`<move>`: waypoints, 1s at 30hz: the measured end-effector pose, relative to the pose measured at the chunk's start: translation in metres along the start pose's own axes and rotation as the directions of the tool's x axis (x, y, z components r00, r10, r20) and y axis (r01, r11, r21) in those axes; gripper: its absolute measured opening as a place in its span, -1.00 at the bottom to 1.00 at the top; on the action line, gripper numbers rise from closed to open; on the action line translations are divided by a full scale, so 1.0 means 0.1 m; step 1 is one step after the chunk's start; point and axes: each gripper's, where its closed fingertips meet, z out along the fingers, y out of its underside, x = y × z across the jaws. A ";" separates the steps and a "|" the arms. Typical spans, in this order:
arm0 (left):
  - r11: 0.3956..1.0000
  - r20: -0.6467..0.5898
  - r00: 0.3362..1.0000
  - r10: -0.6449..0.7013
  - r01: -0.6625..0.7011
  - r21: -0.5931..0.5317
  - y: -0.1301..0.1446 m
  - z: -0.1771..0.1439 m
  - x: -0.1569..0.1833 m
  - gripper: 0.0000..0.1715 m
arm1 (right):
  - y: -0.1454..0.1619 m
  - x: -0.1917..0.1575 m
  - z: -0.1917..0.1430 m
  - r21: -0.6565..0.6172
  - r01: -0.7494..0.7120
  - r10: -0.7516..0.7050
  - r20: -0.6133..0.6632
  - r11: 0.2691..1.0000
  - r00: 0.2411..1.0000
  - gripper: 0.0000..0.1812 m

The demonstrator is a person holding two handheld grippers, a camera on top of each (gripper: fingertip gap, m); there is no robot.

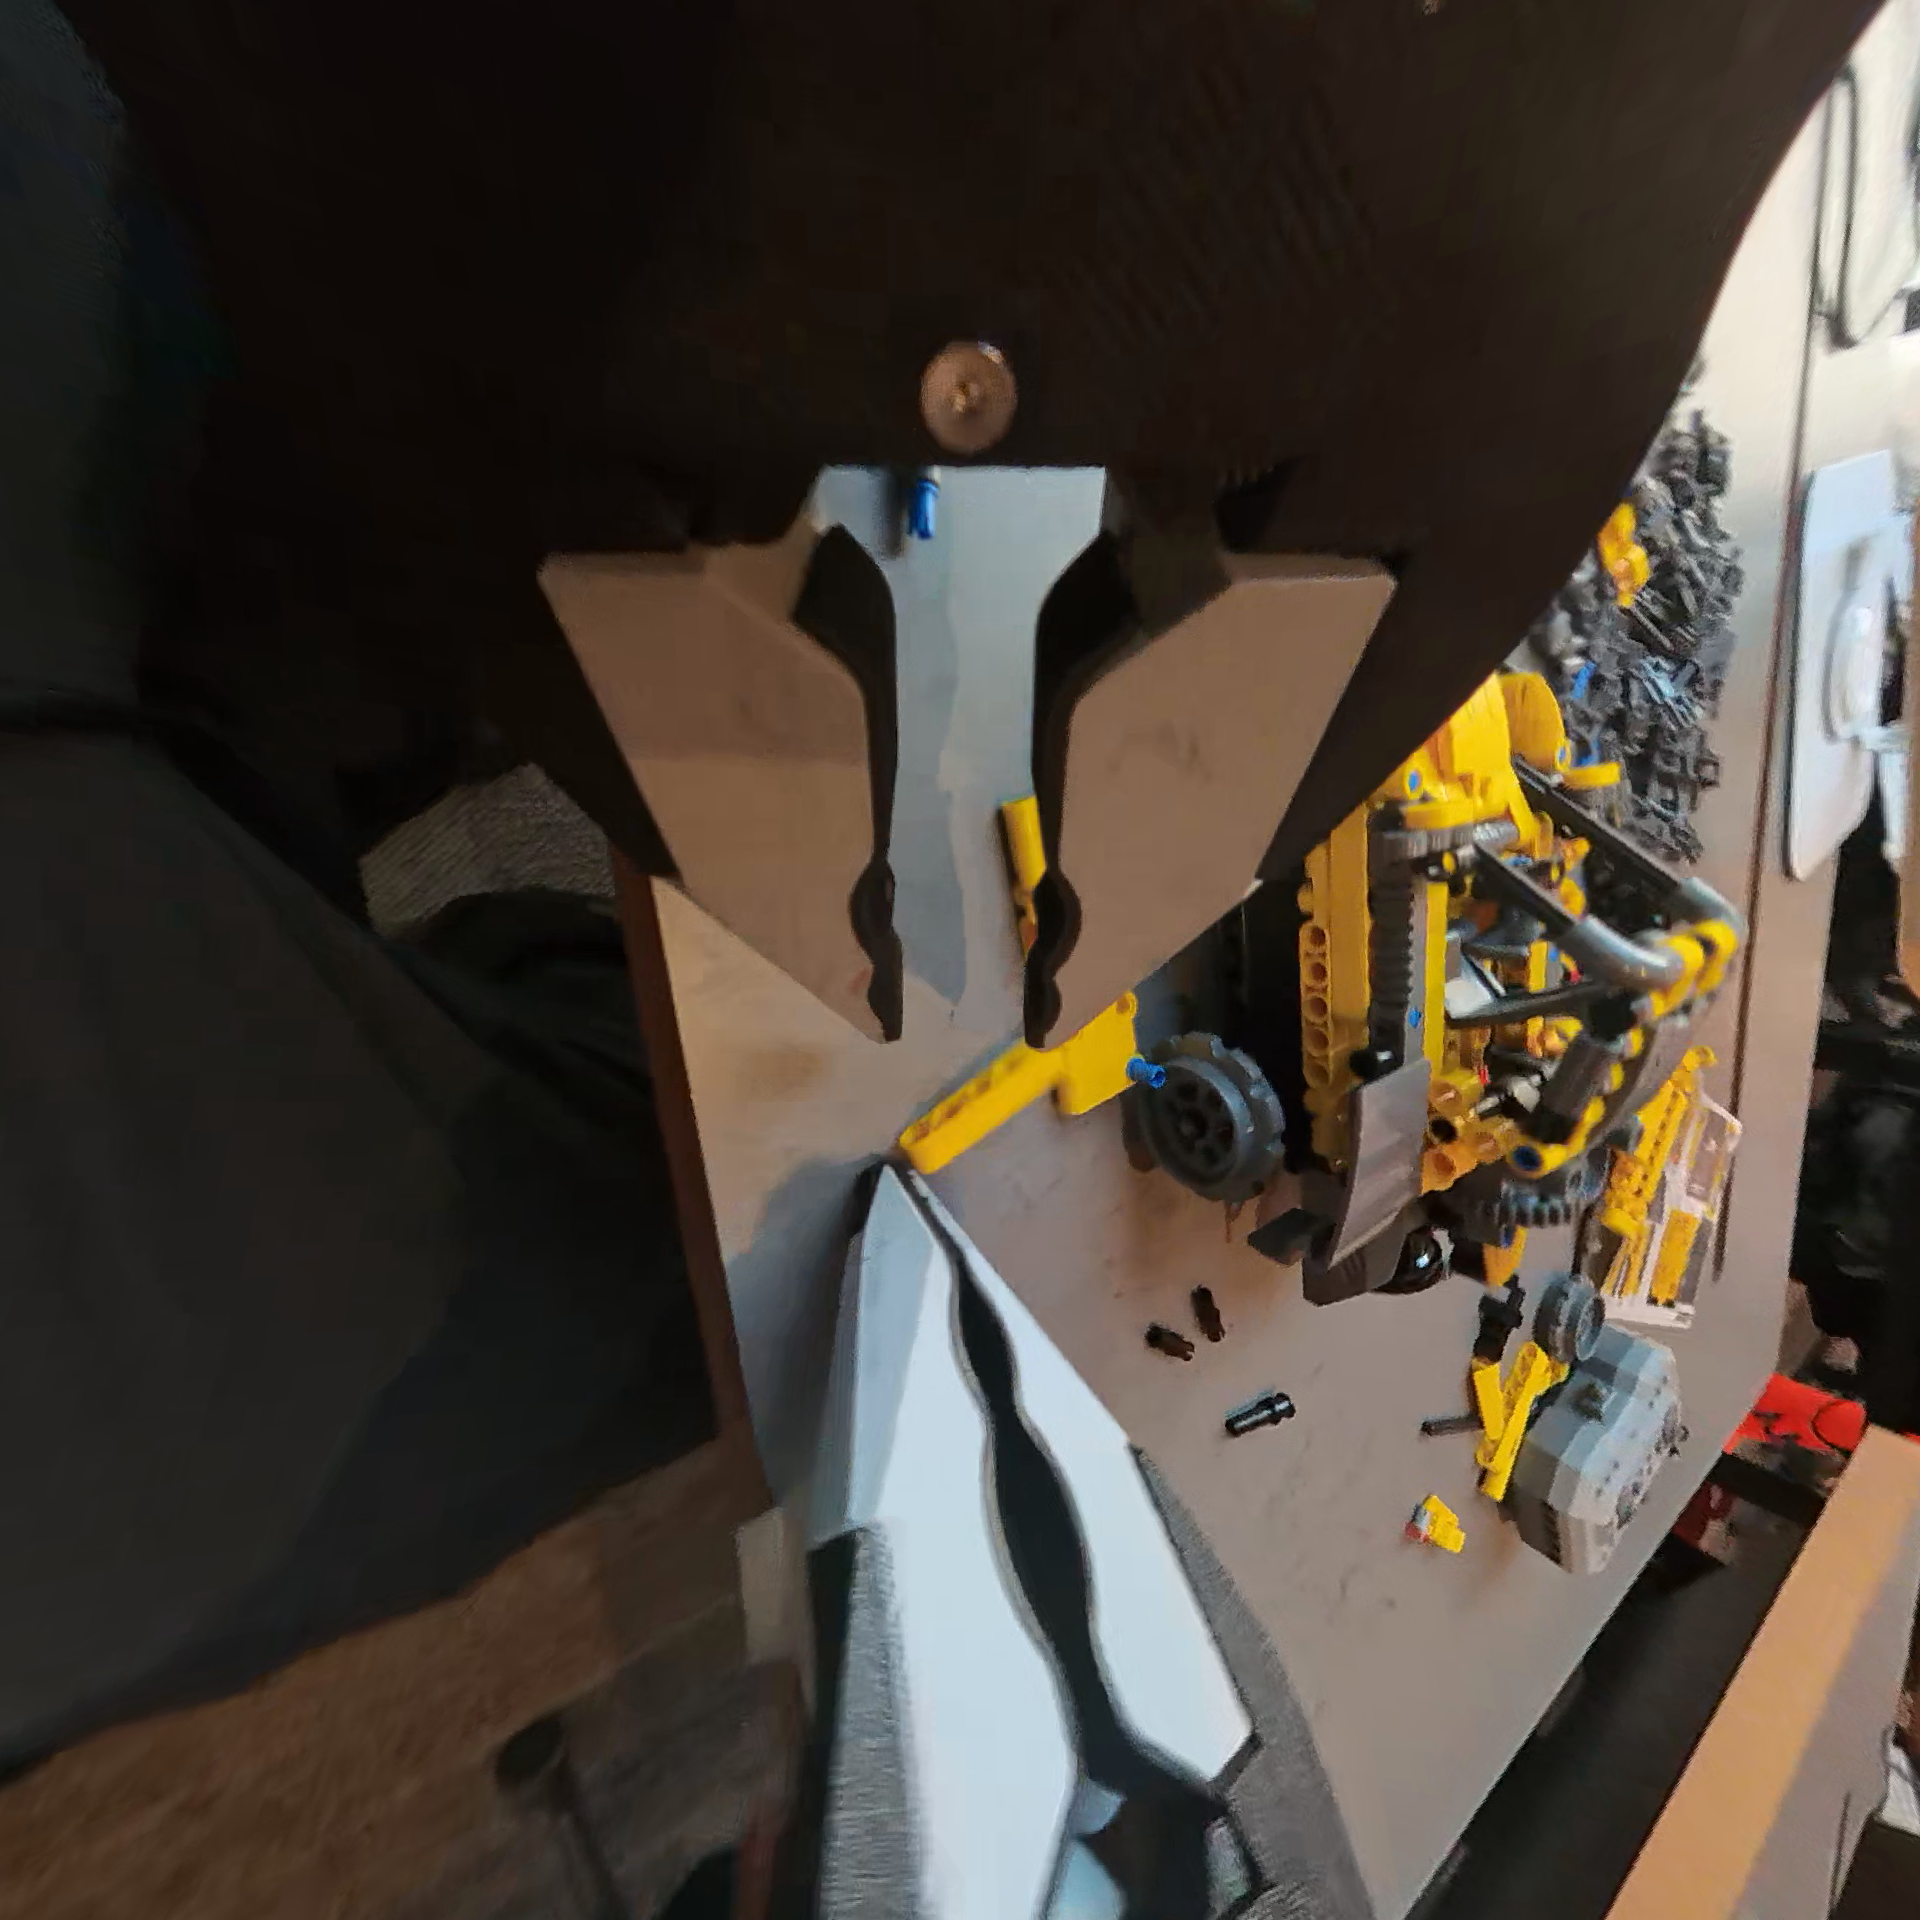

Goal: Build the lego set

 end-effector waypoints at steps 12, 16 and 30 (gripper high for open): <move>0.992 0.079 0.990 -0.117 0.121 -0.046 0.12 0.03 0.02 -0.83 | -0.18 0.05 -0.12 0.092 -0.024 0.036 -0.130 0.995 0.991 -0.69; 0.960 0.080 0.957 -0.278 0.281 -0.024 0.19 -0.10 0.09 -0.78 | -0.19 0.02 -0.01 0.091 -0.078 0.090 -0.136 0.993 0.987 -0.60; 0.863 -0.092 0.859 -0.504 0.505 -0.011 0.23 -0.19 0.14 -0.69 | -0.15 0.00 0.07 -0.052 0.234 -0.238 -0.320 0.971 0.917 -0.91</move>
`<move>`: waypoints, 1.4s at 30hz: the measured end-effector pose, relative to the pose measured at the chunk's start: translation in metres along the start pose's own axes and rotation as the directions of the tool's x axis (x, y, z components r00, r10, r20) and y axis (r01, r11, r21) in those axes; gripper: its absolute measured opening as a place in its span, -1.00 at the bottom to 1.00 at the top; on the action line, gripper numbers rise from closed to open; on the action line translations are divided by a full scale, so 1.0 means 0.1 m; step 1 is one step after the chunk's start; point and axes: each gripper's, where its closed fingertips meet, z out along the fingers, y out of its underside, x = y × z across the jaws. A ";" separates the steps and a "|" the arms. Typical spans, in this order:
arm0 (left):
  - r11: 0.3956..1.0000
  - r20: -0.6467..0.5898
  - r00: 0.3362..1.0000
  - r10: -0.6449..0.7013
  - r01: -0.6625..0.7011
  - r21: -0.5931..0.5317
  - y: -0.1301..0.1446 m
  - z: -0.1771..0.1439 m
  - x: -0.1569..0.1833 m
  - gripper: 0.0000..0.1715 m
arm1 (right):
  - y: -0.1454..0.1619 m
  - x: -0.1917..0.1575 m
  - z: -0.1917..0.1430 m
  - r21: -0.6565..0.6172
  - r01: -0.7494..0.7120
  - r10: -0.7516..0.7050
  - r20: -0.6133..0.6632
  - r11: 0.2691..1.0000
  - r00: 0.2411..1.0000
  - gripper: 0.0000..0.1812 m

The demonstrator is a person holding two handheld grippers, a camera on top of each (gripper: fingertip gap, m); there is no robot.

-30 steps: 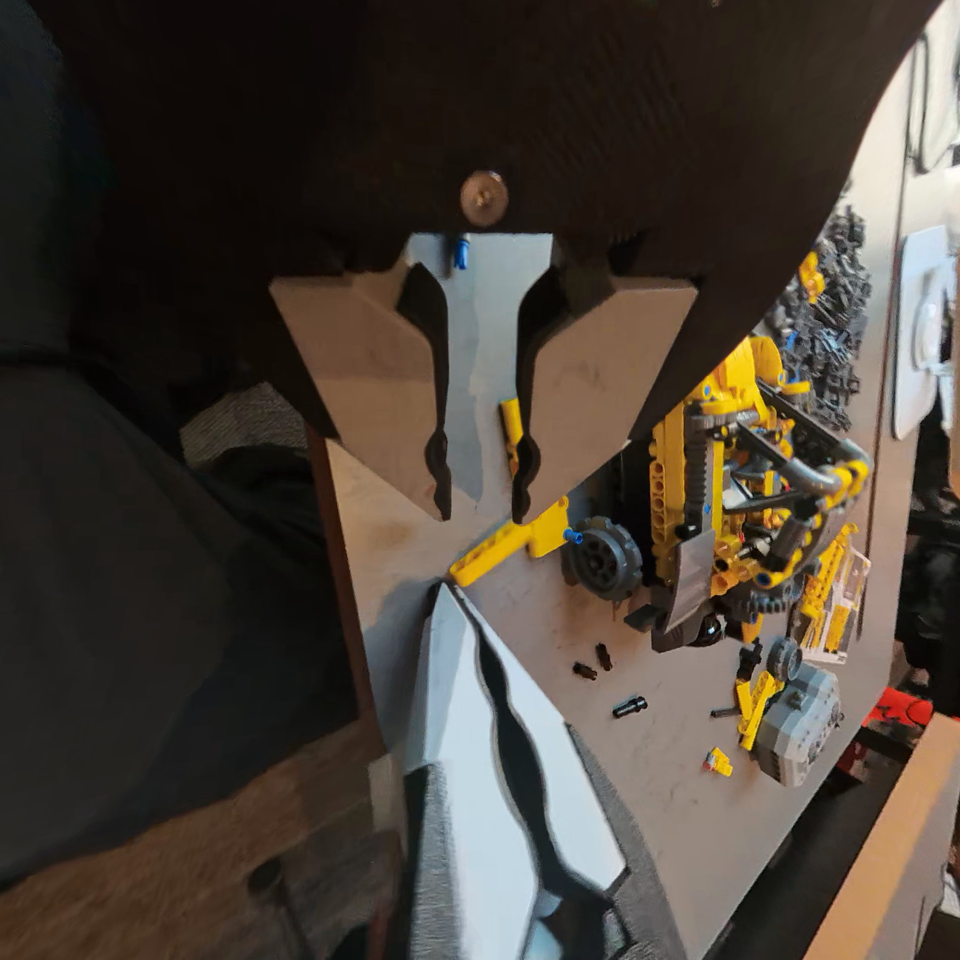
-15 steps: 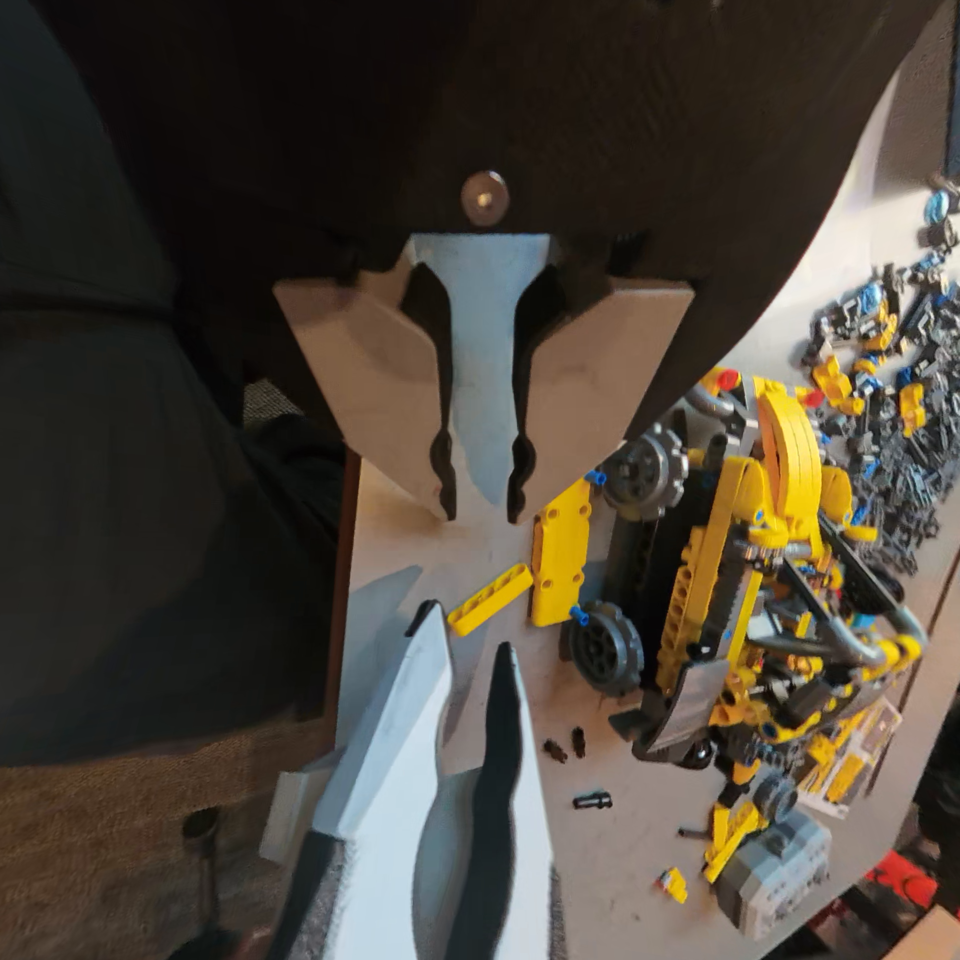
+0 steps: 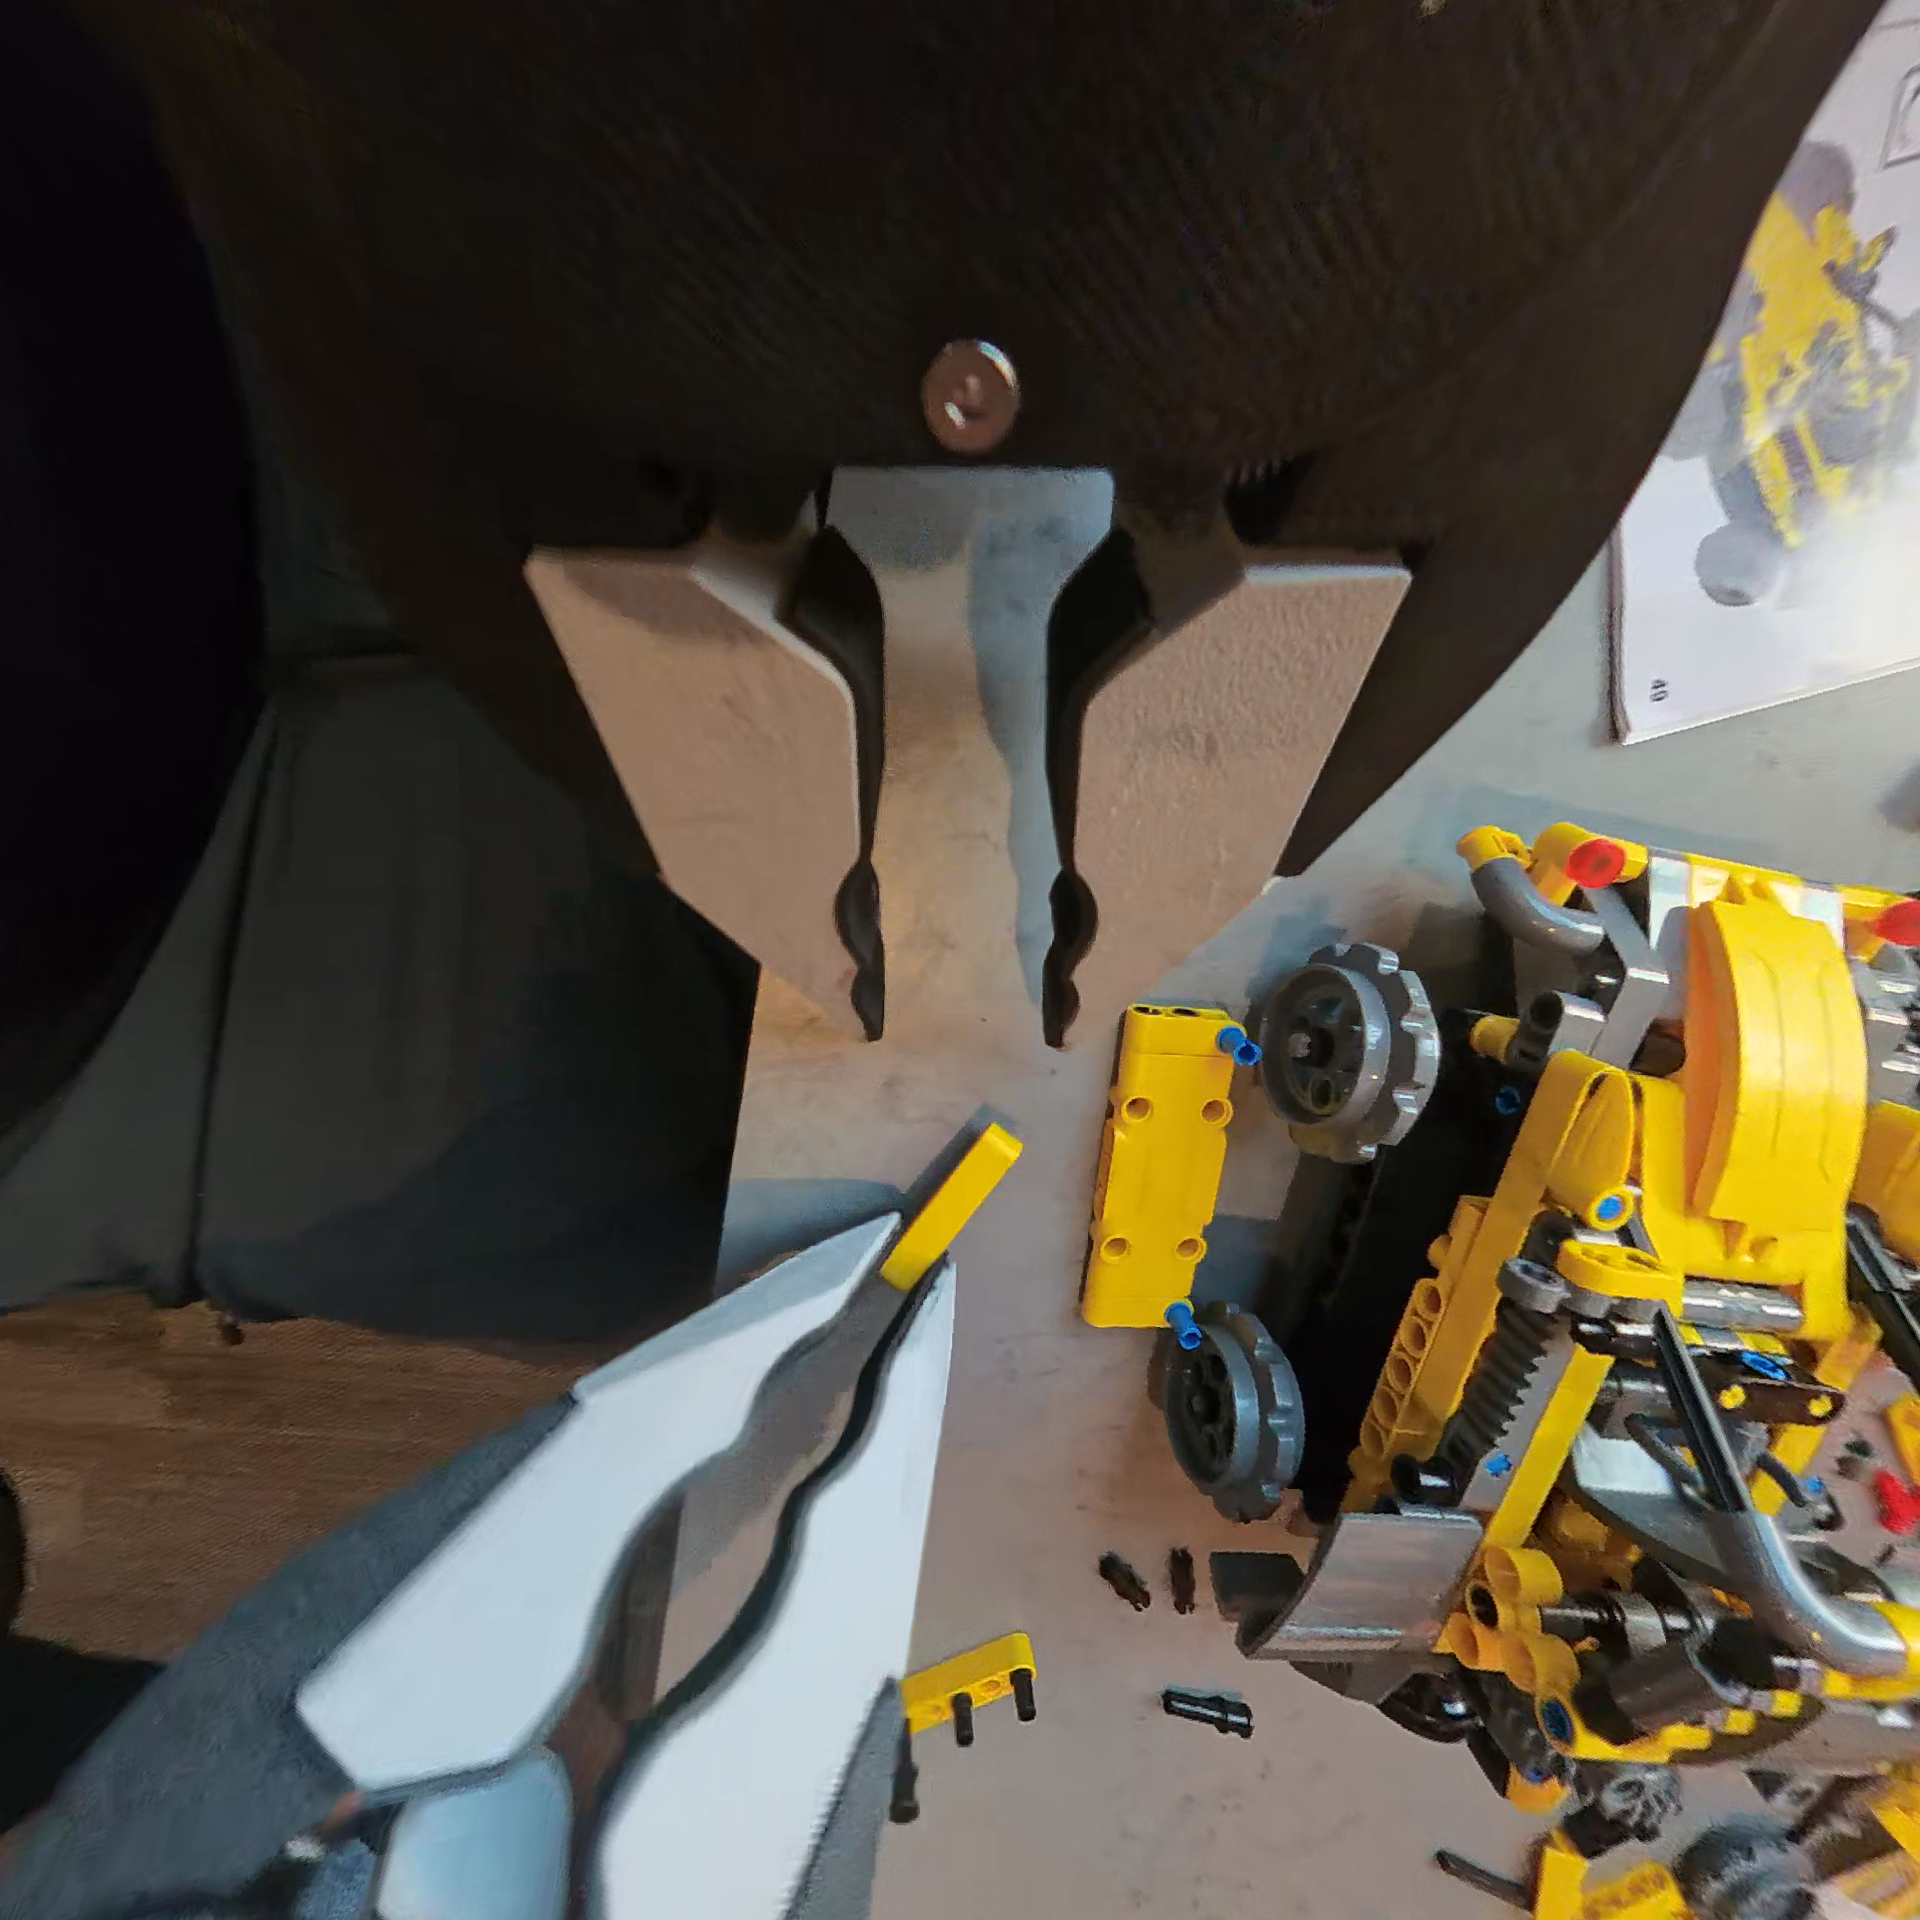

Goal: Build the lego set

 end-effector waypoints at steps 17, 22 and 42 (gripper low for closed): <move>0.996 -0.107 0.990 -0.094 0.092 -0.015 -0.06 0.11 0.02 -0.73 | -0.01 0.08 -0.08 -0.130 0.512 -0.526 -0.287 0.849 0.800 -0.91; 0.992 -0.103 0.988 -0.114 0.118 0.037 -0.12 0.06 -0.02 -0.77 | -0.05 0.09 -0.18 -0.044 0.442 -0.438 -0.257 0.896 0.862 -0.78; 0.987 -0.109 0.984 -0.143 0.150 0.062 -0.15 0.02 -0.06 -0.85 | -0.11 0.19 -0.35 0.106 0.136 -0.120 -0.148 0.985 0.982 -0.70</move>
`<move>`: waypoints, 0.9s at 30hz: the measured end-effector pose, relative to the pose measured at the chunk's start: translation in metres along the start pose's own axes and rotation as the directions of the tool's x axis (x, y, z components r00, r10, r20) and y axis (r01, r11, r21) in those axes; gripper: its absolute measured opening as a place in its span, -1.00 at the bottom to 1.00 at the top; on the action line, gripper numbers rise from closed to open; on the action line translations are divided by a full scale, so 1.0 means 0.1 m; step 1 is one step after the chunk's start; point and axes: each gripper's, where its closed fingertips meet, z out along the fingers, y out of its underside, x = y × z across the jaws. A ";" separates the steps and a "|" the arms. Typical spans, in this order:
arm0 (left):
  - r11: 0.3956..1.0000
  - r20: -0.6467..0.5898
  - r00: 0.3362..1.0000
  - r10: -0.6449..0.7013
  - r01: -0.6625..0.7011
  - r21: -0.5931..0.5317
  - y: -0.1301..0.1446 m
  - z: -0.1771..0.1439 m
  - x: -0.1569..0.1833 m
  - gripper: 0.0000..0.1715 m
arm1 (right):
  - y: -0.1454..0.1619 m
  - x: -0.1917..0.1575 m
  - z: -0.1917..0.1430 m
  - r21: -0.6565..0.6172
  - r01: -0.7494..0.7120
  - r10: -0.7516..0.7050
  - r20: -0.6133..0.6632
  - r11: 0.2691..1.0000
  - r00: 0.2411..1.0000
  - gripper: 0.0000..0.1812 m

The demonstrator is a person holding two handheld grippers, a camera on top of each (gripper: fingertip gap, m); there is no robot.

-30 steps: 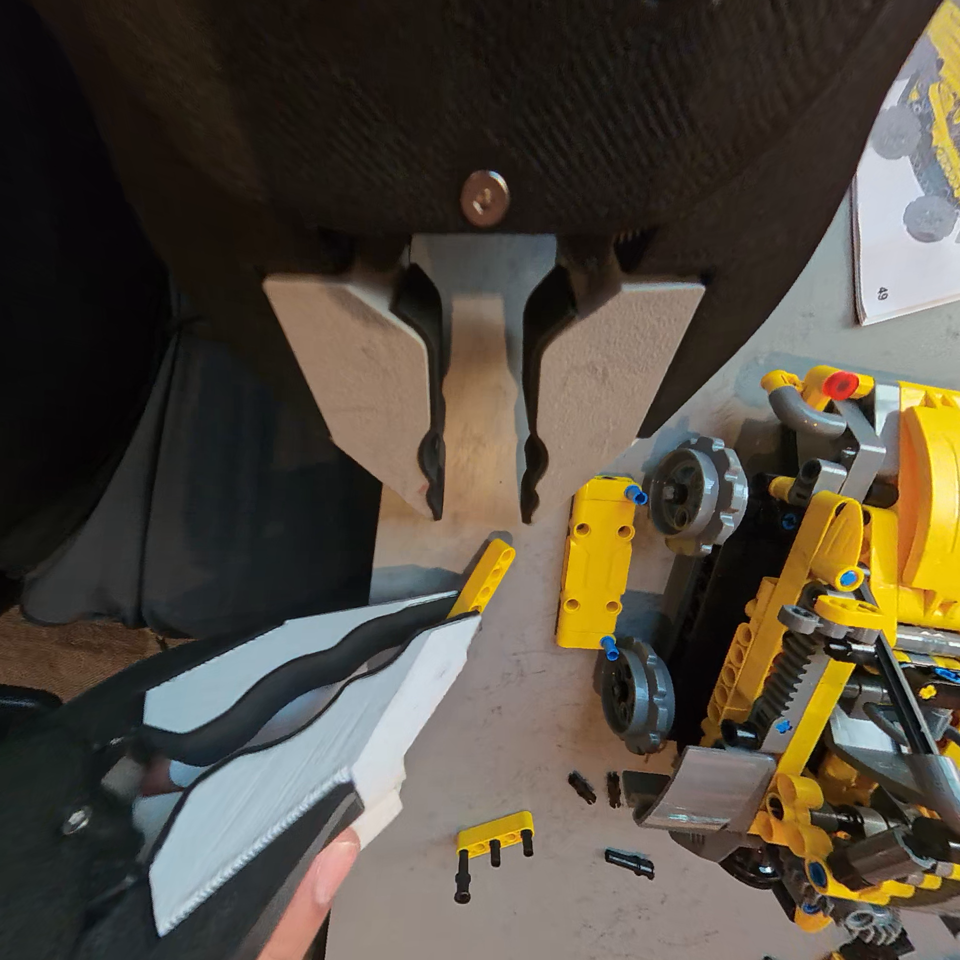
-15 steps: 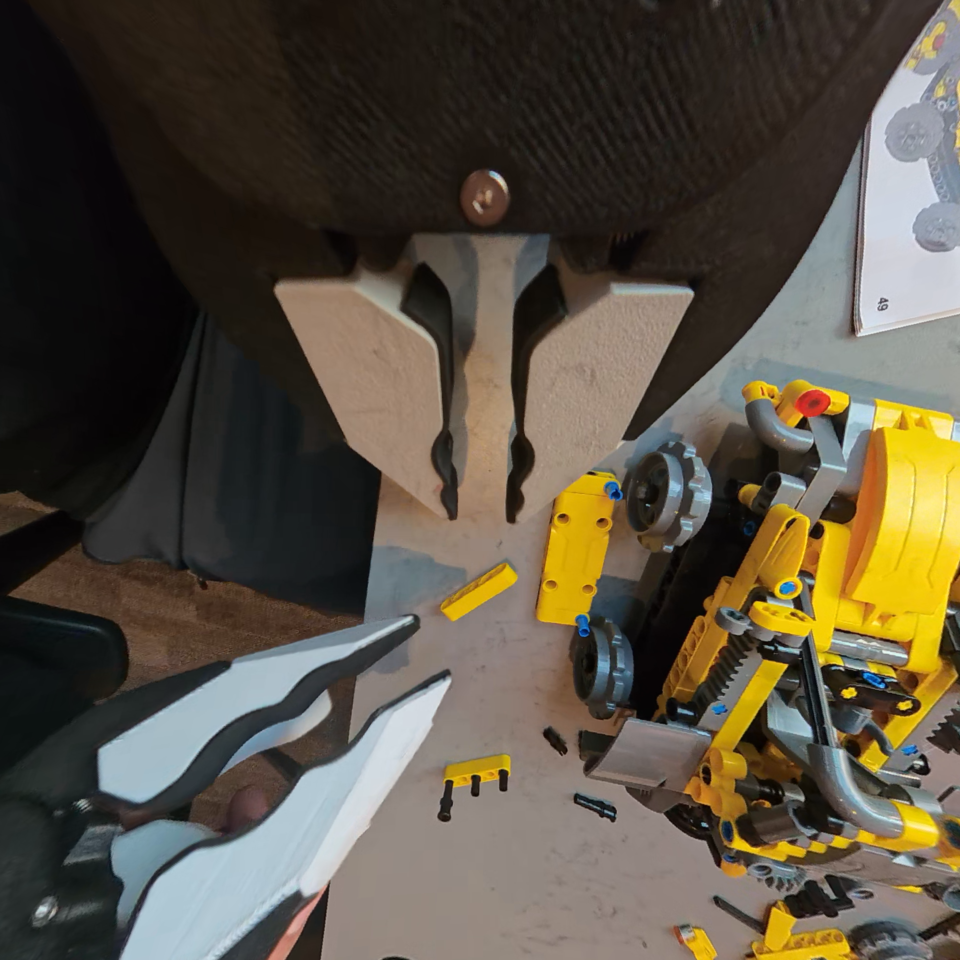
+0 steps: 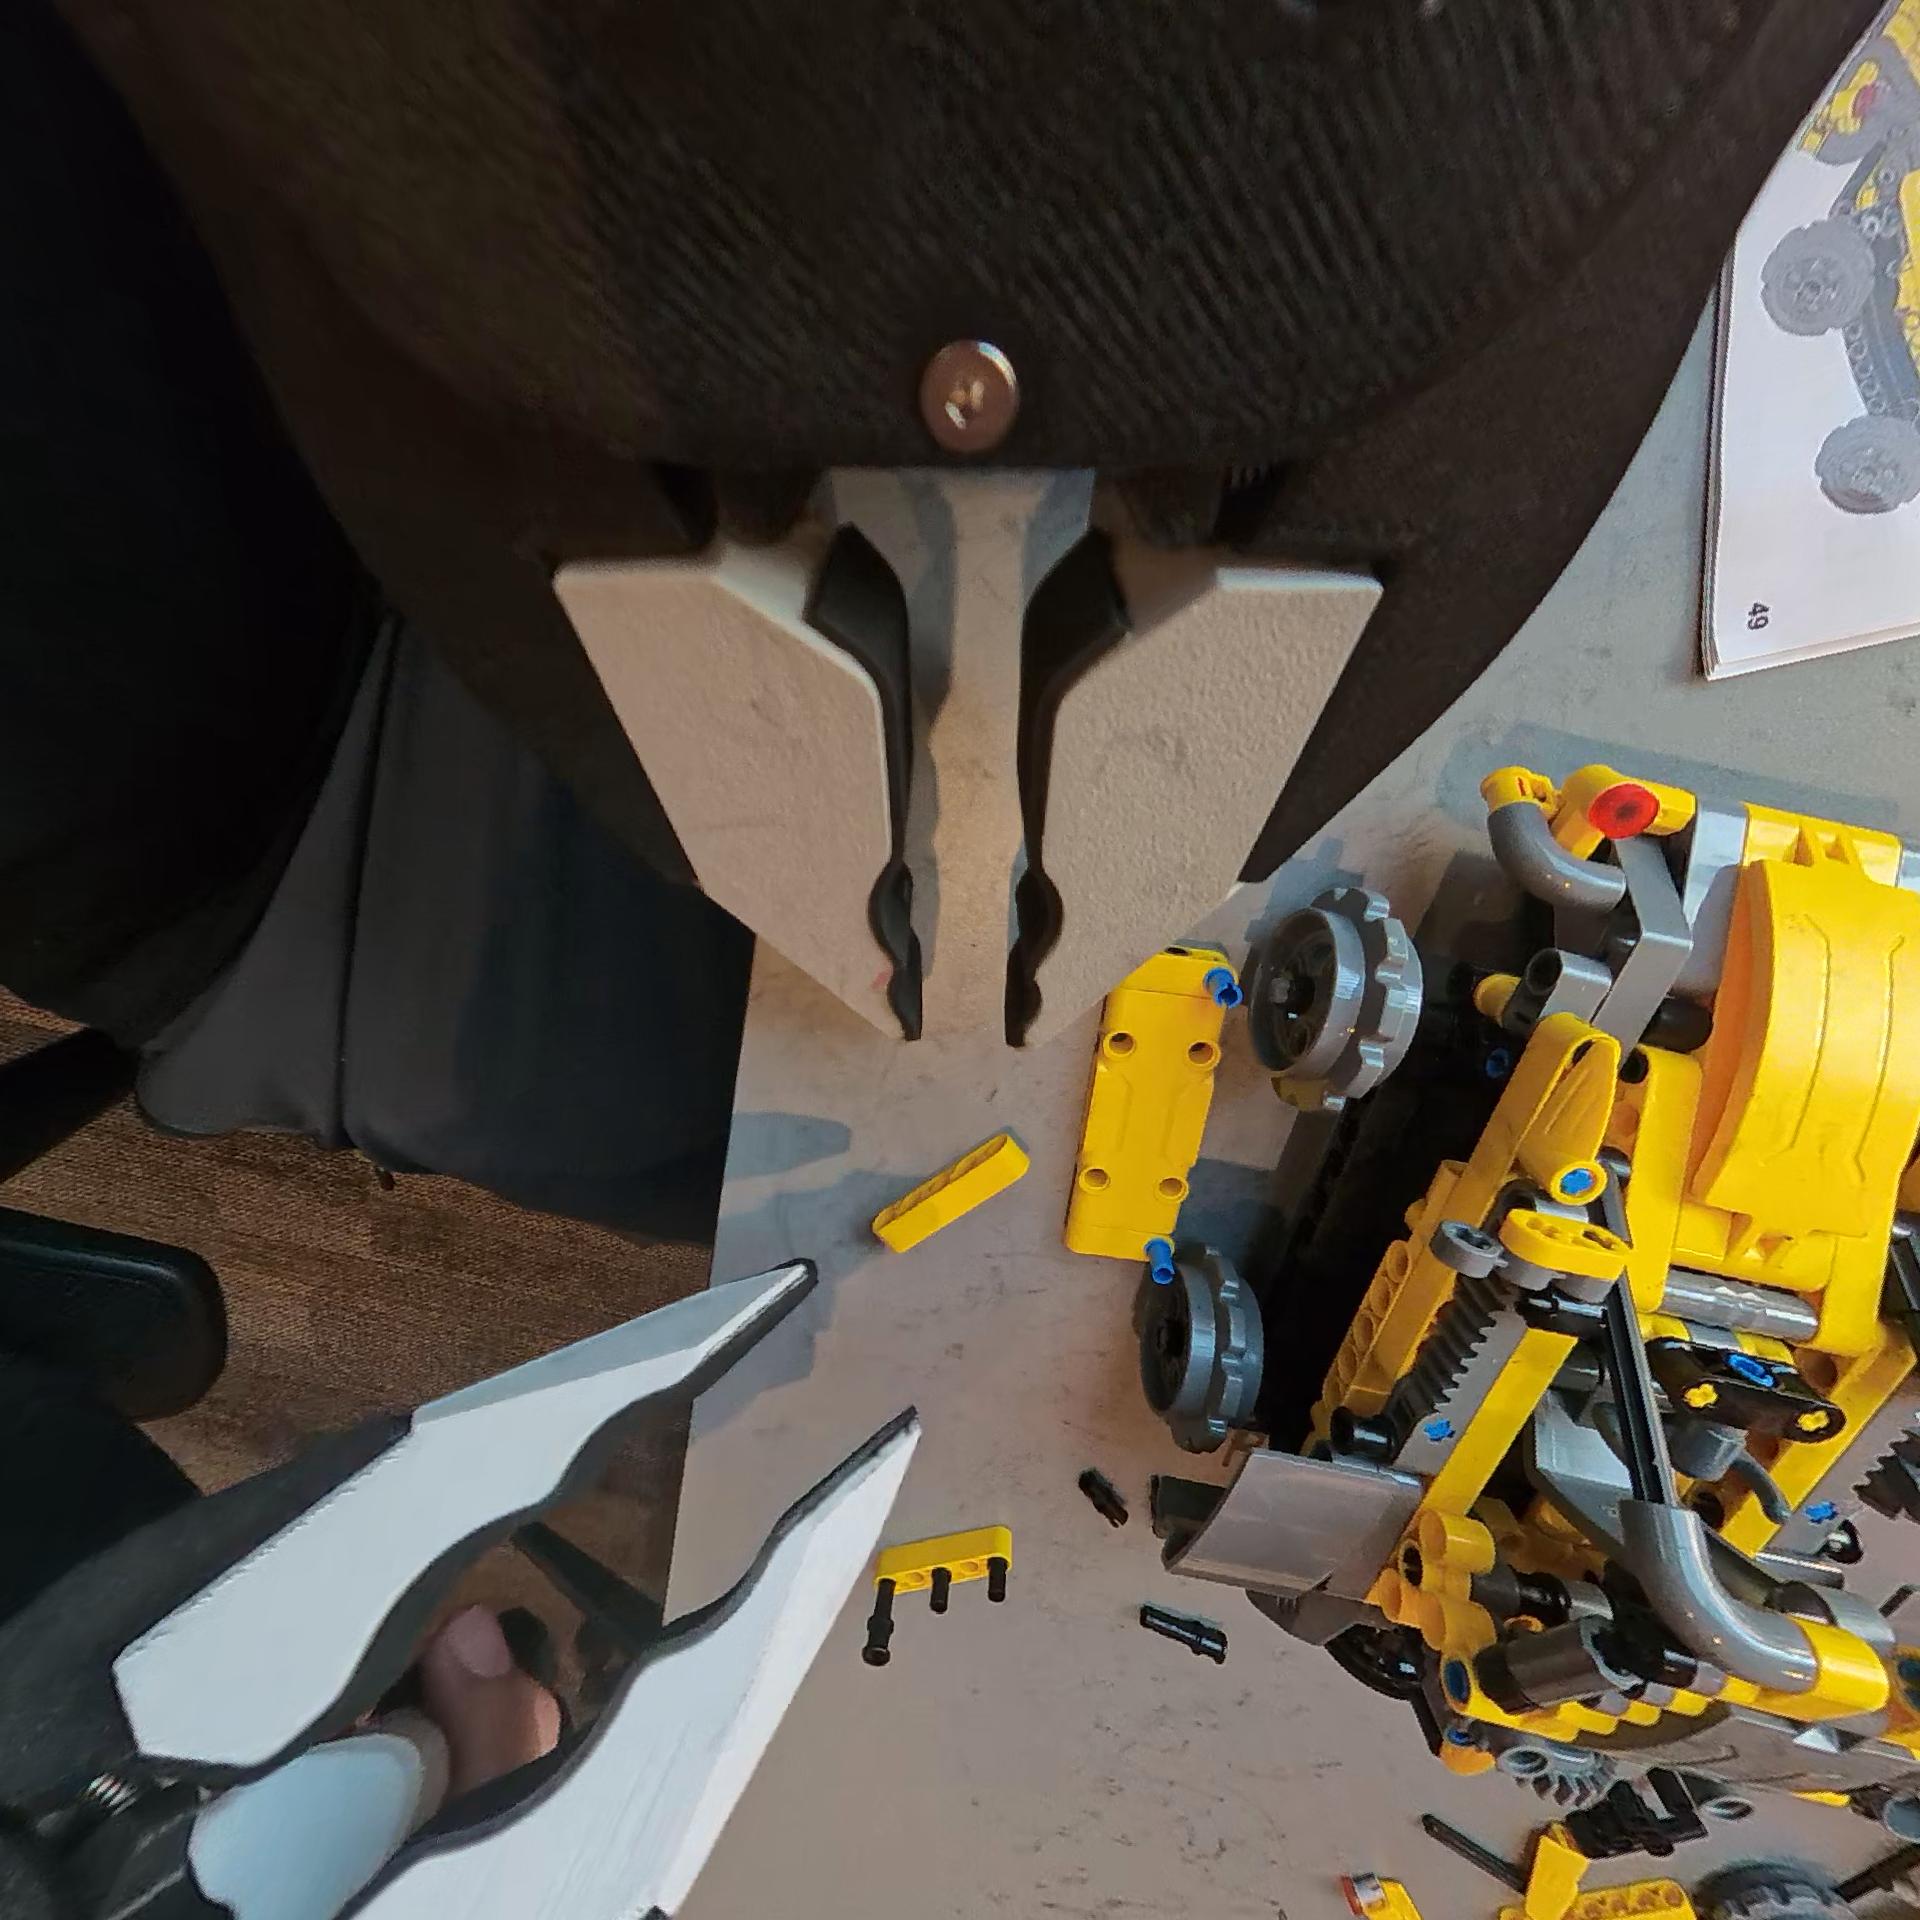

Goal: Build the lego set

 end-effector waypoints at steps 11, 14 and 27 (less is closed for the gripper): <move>1.000 -0.003 1.000 -0.010 0.010 0.013 -0.01 -0.01 0.00 -0.87 | 0.01 -0.02 -0.04 0.017 -0.318 0.309 0.186 0.948 0.933 -0.69; 1.000 -0.014 1.000 -0.015 0.015 0.014 -0.02 -0.02 0.00 -0.87 | 0.03 -0.04 -0.04 0.005 -0.381 0.370 0.236 0.924 0.899 -0.66; 1.000 -0.009 1.000 -0.006 0.006 -0.013 0.01 0.01 0.01 -0.85 | 0.31 -0.14 0.24 -0.137 -0.357 0.378 0.175 0.924 0.909 -0.87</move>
